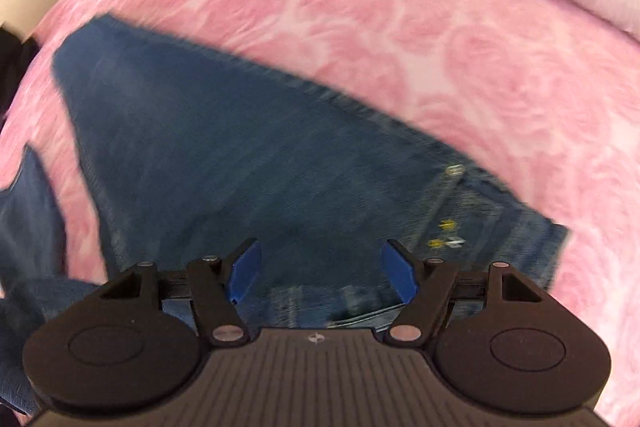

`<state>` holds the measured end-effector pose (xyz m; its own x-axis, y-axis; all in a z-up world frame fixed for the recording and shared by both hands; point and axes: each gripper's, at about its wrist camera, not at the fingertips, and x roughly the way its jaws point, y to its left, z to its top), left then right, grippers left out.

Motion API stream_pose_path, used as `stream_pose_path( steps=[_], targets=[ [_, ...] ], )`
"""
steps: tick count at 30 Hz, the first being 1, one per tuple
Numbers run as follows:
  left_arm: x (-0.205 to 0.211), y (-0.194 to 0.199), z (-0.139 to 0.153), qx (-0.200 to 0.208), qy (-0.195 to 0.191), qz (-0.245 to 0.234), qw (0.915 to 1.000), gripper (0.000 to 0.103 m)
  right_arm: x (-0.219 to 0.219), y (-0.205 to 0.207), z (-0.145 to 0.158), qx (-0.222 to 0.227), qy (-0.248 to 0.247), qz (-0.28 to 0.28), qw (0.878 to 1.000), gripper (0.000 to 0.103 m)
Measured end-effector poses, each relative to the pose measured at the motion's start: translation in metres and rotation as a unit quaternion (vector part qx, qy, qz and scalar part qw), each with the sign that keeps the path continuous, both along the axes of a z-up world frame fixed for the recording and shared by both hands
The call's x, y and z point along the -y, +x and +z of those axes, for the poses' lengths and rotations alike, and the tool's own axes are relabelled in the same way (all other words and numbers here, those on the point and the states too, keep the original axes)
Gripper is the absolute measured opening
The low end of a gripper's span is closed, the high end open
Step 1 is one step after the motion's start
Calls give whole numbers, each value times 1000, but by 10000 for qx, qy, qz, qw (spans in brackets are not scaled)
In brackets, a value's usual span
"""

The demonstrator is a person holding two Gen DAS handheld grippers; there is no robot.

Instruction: Fold clothes

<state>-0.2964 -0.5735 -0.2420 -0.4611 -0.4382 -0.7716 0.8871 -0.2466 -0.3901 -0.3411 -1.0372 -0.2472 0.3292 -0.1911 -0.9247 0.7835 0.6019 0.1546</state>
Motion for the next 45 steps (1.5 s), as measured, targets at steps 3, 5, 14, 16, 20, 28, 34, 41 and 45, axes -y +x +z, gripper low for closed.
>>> stream_pose_path(
  steps=[3,5,14,16,20,28,34,41,45],
  targets=[
    [-7,-16,4,179,-79,-557,9983,5,-10,14,-10,-334,307,550,9975,69],
    [-14,-26,4,275,-85,-876,9957,4,-20,13,-6,-525,439,828,9942,67],
    [-32,-38,0,413,89,-1224,9916,5,-121,-40,15,-1063,1301,1033,9804,52],
    [-31,-39,1,466,86,-1235,9912,5,-140,-54,20,-1068,1295,828,9823,51],
    [-31,-47,1,685,-1,-1409,9876,5,-139,-61,48,-718,467,517,9950,54],
    [-40,-63,-1,1166,-199,-1712,9781,5,-90,14,37,-847,-498,3142,9443,68],
    [-47,-61,-3,1180,-241,-1368,9832,5,-84,58,0,-1518,194,4630,8731,67],
    [-55,-54,0,1062,-330,-1097,9877,5,-114,39,11,-1710,611,4487,8750,3],
    [-57,-52,1,1075,-412,-1265,9853,5,-148,9,28,-1752,535,4132,8920,2]
  ],
)
